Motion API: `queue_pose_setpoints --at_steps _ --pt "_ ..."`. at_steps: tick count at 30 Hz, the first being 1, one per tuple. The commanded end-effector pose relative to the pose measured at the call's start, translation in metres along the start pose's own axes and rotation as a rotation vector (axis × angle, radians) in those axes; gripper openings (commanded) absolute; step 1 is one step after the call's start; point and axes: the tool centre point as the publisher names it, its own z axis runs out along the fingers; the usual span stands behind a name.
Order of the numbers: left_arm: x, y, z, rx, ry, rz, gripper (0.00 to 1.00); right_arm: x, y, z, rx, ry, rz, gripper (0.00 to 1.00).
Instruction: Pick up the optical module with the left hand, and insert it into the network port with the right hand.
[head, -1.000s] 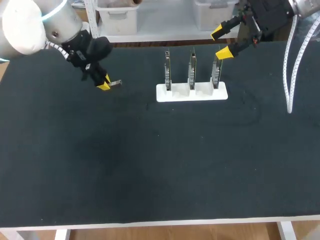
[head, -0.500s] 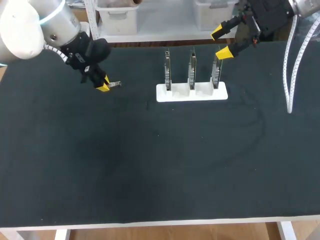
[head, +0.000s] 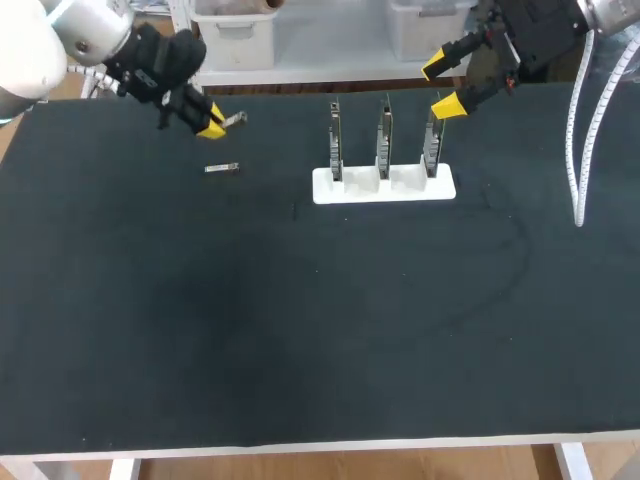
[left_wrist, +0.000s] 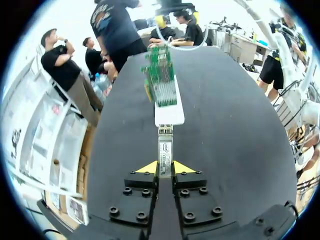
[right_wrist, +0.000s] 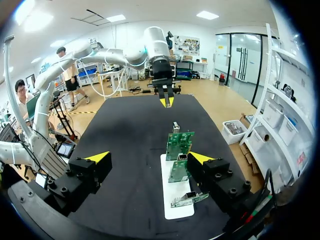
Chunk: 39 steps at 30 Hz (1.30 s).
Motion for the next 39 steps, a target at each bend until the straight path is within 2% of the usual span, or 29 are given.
queue_pose_setpoints --at_steps 1,3,5,25,29,34,39 --pt "-0.006 -0.007 -0.005 -0.013 -0.048 0.018 0.0 0.0 -0.001 0.0 -0.001 0.0 0.0 1.0" --pt "-0.006 -0.007 -0.004 -0.011 -0.051 0.017 0.0 0.0 -0.001 0.0 -0.001 0.0 0.0 1.0" --pt "-0.006 -0.008 -0.004 -0.013 -0.091 0.005 0.0 0.0 -0.001 0.0 -0.001 0.0 0.0 1.0" --pt "-0.005 -0.009 0.0 -0.014 -0.102 -0.002 0.0 0.0 -0.001 0.0 -0.001 0.0 0.0 1.0" --pt "-0.023 0.009 -0.004 -0.049 -0.139 0.043 0.0 0.0 -0.001 0.0 -0.001 0.0 0.0 1.0" --pt "-0.052 0.034 -0.017 -0.094 -0.185 0.148 0.0 0.0 -0.001 0.0 -0.001 0.0 0.0 1.0" --pt "-0.075 0.035 -0.023 -0.104 -0.212 0.224 0.0 0.0 -0.001 0.0 -0.001 0.0 0.0 1.0"
